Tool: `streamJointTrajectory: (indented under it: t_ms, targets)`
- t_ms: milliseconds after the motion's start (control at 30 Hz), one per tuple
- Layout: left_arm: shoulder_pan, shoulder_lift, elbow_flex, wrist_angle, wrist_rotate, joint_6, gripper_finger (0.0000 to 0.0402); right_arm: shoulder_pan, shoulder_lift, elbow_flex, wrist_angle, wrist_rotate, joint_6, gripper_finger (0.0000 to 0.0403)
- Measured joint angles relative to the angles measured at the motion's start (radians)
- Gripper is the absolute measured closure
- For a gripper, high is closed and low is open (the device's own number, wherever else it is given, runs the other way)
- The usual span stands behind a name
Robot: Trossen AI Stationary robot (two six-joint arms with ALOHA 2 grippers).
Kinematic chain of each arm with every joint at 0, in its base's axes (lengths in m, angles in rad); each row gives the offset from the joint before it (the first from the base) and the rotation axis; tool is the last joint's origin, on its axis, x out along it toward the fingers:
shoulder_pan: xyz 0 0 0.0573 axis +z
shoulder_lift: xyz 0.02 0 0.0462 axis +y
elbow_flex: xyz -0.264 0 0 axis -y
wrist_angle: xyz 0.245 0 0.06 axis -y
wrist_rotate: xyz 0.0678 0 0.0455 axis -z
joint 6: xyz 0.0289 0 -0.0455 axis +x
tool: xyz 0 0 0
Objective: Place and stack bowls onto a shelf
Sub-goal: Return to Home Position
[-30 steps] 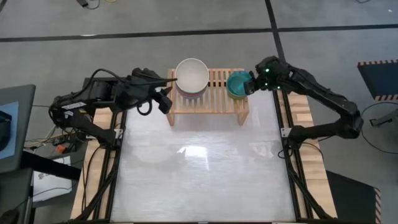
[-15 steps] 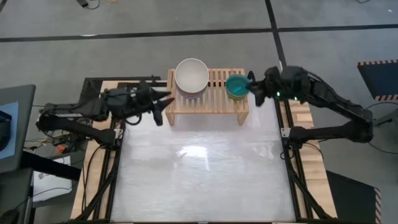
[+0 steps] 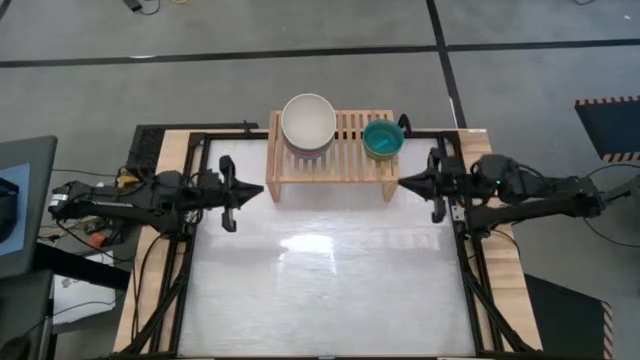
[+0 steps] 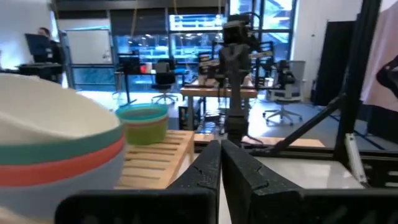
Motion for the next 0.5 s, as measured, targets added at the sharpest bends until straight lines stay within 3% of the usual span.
streamJointTrajectory:
  t_ms: [500]
  targets:
    - [0.001,-0.374,-0.265,-0.061,-0.108,0.004,0.0401,0.019,-0.424,-0.436,0.140,-0.052,0.016,0.0386]
